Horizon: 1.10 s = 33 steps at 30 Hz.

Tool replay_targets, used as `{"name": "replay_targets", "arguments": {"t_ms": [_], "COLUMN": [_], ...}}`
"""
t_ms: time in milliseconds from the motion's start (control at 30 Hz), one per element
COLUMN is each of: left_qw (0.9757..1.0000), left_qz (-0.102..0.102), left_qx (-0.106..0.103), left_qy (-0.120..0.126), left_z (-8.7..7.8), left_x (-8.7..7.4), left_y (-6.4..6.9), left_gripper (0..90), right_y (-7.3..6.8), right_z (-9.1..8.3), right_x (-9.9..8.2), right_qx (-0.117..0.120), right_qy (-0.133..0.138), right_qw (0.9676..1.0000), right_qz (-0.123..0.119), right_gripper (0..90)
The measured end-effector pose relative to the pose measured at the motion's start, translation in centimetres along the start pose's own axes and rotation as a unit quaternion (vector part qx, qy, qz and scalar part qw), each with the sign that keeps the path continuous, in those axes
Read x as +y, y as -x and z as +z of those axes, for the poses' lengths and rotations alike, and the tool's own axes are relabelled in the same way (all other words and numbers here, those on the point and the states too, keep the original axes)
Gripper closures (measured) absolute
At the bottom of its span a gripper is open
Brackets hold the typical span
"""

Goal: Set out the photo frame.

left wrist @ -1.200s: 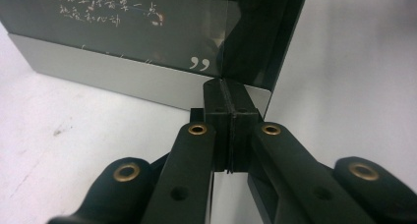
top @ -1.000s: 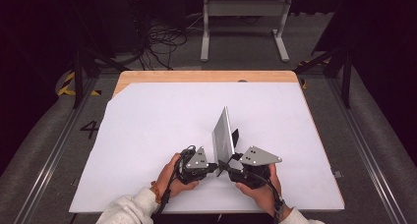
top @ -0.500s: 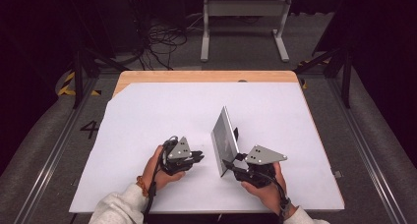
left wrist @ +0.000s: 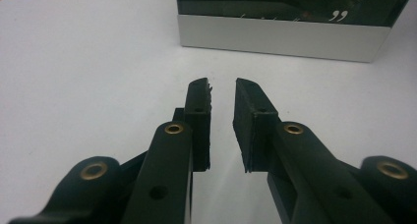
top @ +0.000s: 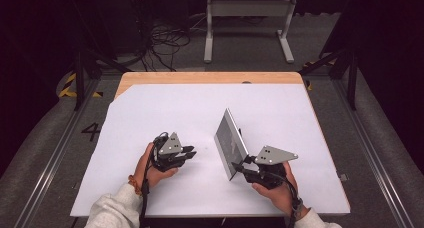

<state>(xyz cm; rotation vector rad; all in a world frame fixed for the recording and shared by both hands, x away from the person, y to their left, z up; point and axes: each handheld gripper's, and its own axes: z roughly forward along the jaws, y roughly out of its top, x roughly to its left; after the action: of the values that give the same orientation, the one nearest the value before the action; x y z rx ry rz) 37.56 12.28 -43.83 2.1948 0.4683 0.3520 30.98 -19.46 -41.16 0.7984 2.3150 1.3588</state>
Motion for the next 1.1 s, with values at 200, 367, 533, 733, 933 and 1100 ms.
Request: {"name": "replay_targets", "arguments": {"t_ms": [200,367,533,733,933,1100], "left_qw": [1.0000,1.0000,0.9999,0.9999,0.9998,0.9997], "left_qz": [-0.001,-0.003,-0.007,-0.015,-0.016,-0.018], "left_qx": [0.004,0.009,0.011,0.006,-0.001,-0.011], "left_qy": [0.002,0.002,0.004,0.005,0.010,0.011], "left_z": [-0.2,-0.3,0.0,0.3,0.6,1.0], "left_x": [-0.2,-0.3,-0.1,0.0,0.4,0.8], "left_y": [-0.4,-0.6,-0.6,-0.7,-0.6,-0.7], "left_gripper": [73.3,69.4,63.2,53.9,50.9,48.9], "right_y": [-0.1,-0.3,-0.3,0.2,0.6,1.1], "right_z": [-0.1,0.3,0.6,0.4,0.4,0.2], "right_x": [0.1,0.0,0.0,-0.1,-0.2,-0.2], "right_qx": [-0.013,-0.028,-0.026,-0.015,-0.001,0.011], "right_qy": [-0.003,0.006,0.012,0.012,0.011,0.010], "right_qw": [0.9999,0.9995,0.9995,0.9997,0.9998,0.9997], "right_qz": [0.000,0.014,0.013,0.016,0.018,0.020], "right_gripper": [59.8,53.3,59.8,65.5,66.3,67.9]}}
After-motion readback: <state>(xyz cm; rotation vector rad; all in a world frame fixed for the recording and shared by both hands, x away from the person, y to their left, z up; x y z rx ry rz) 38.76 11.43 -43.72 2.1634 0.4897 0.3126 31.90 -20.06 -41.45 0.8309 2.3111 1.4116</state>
